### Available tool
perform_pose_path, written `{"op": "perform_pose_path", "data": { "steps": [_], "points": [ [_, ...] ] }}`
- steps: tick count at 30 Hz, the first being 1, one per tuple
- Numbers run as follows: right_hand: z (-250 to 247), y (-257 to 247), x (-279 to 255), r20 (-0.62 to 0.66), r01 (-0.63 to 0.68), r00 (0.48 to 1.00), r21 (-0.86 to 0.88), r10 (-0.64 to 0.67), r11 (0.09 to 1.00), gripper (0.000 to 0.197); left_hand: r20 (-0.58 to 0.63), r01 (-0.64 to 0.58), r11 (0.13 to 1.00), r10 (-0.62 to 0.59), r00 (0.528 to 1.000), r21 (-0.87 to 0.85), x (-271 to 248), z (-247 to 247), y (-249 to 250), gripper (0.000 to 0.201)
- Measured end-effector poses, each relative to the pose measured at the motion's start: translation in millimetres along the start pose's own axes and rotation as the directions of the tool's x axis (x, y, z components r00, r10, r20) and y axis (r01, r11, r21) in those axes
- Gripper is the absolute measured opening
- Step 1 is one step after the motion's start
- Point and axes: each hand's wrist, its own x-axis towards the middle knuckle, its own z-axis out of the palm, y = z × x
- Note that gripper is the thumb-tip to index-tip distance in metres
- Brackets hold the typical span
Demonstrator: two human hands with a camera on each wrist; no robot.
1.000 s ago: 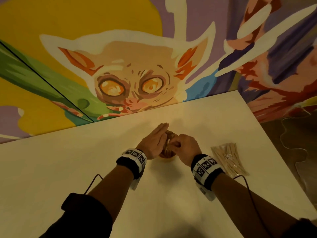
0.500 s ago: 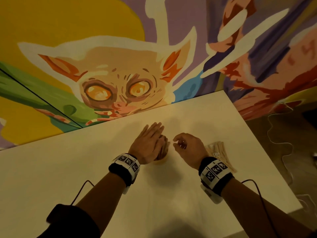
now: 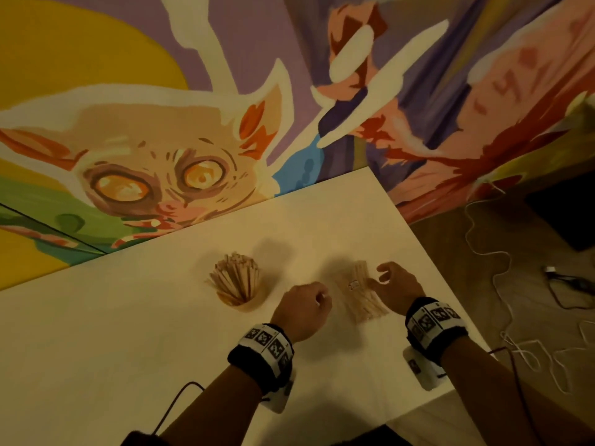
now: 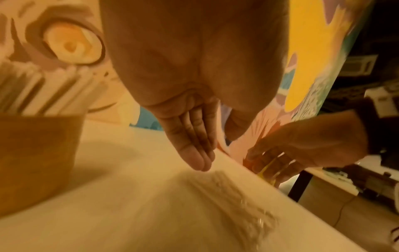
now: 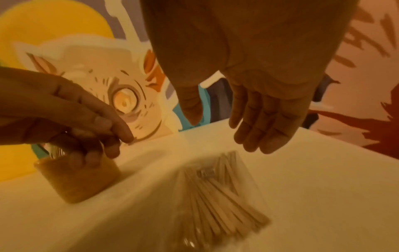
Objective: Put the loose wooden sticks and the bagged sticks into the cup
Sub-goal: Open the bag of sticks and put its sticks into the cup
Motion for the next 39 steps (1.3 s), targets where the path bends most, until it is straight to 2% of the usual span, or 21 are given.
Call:
{"op": "perform_pose_path", "data": {
  "steps": [3,5,9,13,15,17,19,22,24,26,28,30,32,34,35,37,39],
  "points": [
    [7.5,19.1,17.4,0.116,-0.095,0.988,-0.09,0.105,0.991,0.079,0.09,0.148,0.989,-0.146,0.985,-0.019,12.6,35.7,-2.4,0.038],
    [12.2,26.7,27.6,0.151,-0.109,0.98,-0.151,0.132,0.982,0.085,0.116,0.256,0.965,-0.248,0.962,-0.055,22.8,52.7,-2.3,0.047],
    [21.1,33.5,43.4,0.169,-0.083,0.979,-0.179,0.114,0.98,0.071,0.097,0.416,0.902,-0.407,0.908,-0.114,41.0,74.9,-2.6,0.054],
    [26.8,31.8,55.4,0.177,-0.066,0.98,-0.144,0.091,0.987,0.056,0.059,0.447,0.86,-0.447,0.892,-0.244,50.5,86.9,0.8,0.034],
    [29.0,31.0,59.8,0.195,-0.049,0.978,-0.13,0.074,0.99,0.056,0.051,0.443,0.862,-0.445,0.894,-0.245,54.0,91.8,0.4,0.026],
    [29.9,32.2,62.2,0.222,-0.015,0.974,-0.111,0.04,0.994,0.056,0.059,0.431,0.867,-0.431,0.9,-0.25,55.1,93.8,-0.2,0.028],
    [28.6,33.6,62.5,0.234,0.014,0.972,-0.013,-0.011,1.0,0.047,0.058,0.421,0.854,-0.425,0.903,-0.304,54.7,93.3,-0.7,0.025],
    [22.4,29.3,57.3,0.264,0.074,0.957,0.186,-0.122,0.98,0.034,0.054,0.372,0.772,-0.403,0.913,-0.515,47.2,84.1,1.2,0.012],
    [15.6,20.1,49.1,0.287,0.116,0.935,0.305,-0.207,0.945,0.033,0.062,0.311,0.673,-0.367,0.928,-0.671,39.0,72.4,4.2,0.009],
    [9.6,10.9,38.9,0.336,0.146,0.894,0.406,-0.295,0.902,0.032,0.081,0.259,0.589,-0.31,0.947,-0.765,29.3,57.5,11.2,0.015],
    [5.8,2.4,26.4,0.399,0.151,0.835,0.498,-0.38,0.854,0.034,0.076,0.202,0.544,-0.246,0.966,-0.815,17.9,41.7,20.4,0.029],
    [4.0,-5.6,15.8,0.407,0.195,0.793,0.534,-0.452,0.823,0.035,0.058,0.167,0.509,-0.222,0.973,-0.845,8.0,27.4,26.1,0.036],
    [2.9,-13.3,7.9,0.405,0.239,0.768,0.536,-0.496,0.809,0.038,0.044,0.141,0.463,-0.212,0.976,-0.875,-2.1,15.0,30.8,0.032],
    [1.5,-18.8,-0.1,0.422,0.286,0.732,0.524,-0.536,0.803,0.037,0.027,0.119,0.412,-0.223,0.974,-0.903,-12.7,3.5,35.7,0.015],
    [0.9,-21.5,-3.7,0.437,0.314,0.715,0.498,-0.546,0.809,0.036,0.012,0.109,0.387,-0.244,0.97,-0.915,-17.2,-2.3,36.8,0.014],
    [-2.4,-28.0,-13.1,0.487,0.391,0.67,0.41,-0.56,0.824,0.04,-0.046,0.094,0.409,-0.319,0.947,-0.908,-24.0,-14.2,36.7,0.027],
    [-5.7,-36.1,-24.9,0.546,0.462,0.602,0.356,-0.582,0.812,0.049,-0.158,0.026,0.476,-0.341,0.927,-0.879,-31.3,-24.7,33.6,0.025]
  ]
}}
